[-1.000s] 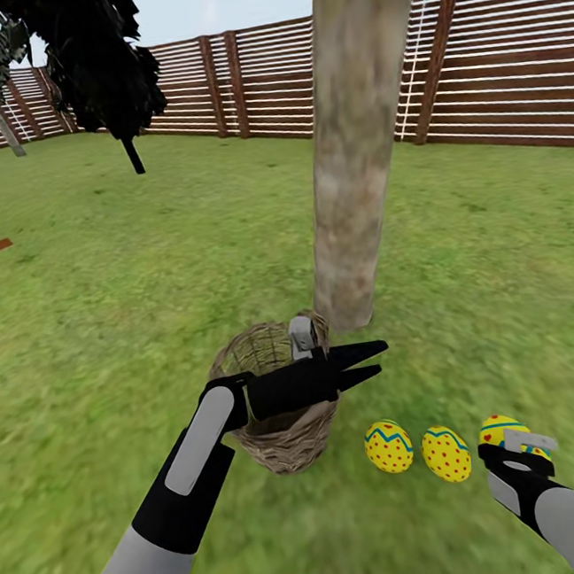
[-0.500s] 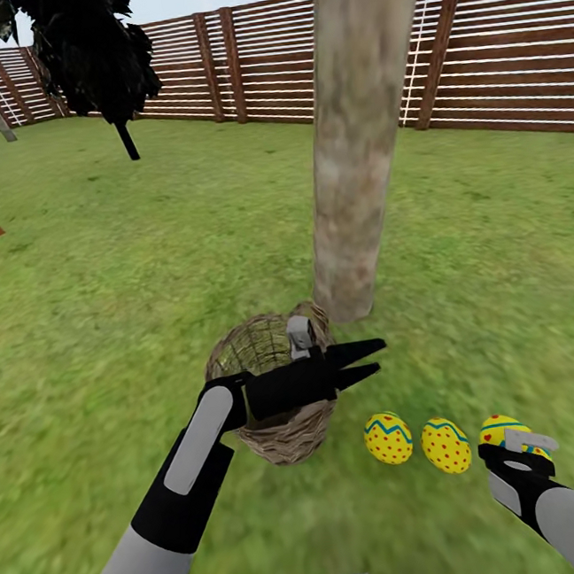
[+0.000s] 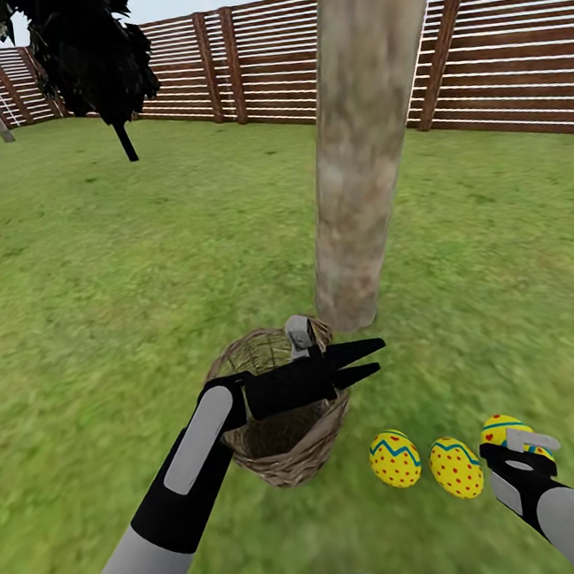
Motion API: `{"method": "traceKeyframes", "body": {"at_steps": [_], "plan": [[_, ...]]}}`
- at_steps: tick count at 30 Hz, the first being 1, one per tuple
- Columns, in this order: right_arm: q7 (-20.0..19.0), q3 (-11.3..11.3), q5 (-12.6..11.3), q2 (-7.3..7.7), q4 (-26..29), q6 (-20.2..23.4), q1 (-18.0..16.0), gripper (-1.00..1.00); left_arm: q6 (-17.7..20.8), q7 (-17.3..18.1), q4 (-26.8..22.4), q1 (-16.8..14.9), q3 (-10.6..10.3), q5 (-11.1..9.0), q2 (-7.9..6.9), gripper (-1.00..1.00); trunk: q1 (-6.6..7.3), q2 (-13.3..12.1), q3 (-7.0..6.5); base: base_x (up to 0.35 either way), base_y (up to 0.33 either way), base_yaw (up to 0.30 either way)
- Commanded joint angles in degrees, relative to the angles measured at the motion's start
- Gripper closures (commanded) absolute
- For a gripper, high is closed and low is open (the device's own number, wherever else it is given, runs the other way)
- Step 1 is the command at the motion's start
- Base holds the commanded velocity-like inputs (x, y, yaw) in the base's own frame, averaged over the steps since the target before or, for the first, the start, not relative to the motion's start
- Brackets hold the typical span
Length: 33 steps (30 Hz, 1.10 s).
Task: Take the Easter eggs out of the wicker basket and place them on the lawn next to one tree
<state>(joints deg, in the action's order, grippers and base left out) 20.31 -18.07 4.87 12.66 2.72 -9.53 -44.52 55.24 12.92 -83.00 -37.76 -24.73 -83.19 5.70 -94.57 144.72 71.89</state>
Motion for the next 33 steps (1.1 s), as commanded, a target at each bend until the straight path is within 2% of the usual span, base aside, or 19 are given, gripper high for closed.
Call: {"method": "traceKeyframes", "body": {"at_steps": [1,3,8,14,33], "plan": [[0.17,-0.48,0.49,0.00,-0.09,-0.20,-0.04,1.00,0.13,0.44,0.03,-0.03,0.02,0.39,0.02,-1.00,0.01,0.02,0.04,0.000,0.000,0.000],[0.24,-0.48,0.49,0.00,-0.09,-0.16,-0.04,1.00,0.13,0.45,0.02,-0.02,0.01,0.39,0.01,-1.00,0.01,0.02,0.04,0.000,0.000,0.000],[0.30,-0.48,0.42,-0.01,-0.16,-0.05,-0.04,1.00,0.13,0.46,0.02,-0.01,0.03,0.39,0.02,-1.00,-0.12,0.08,1.15,0.000,0.000,0.000],[2.24,-0.48,0.49,-0.01,-0.11,0.03,-0.04,1.00,0.13,0.47,0.01,-0.02,0.03,0.39,0.02,-1.00,-0.27,0.16,2.48,0.000,0.000,0.000],[2.28,-0.48,0.49,0.09,-0.09,-0.05,-0.04,1.00,0.13,0.44,0.01,0.01,0.03,0.39,0.02,-1.00,-0.76,0.42,6.69,0.000,0.000,0.000]]}}
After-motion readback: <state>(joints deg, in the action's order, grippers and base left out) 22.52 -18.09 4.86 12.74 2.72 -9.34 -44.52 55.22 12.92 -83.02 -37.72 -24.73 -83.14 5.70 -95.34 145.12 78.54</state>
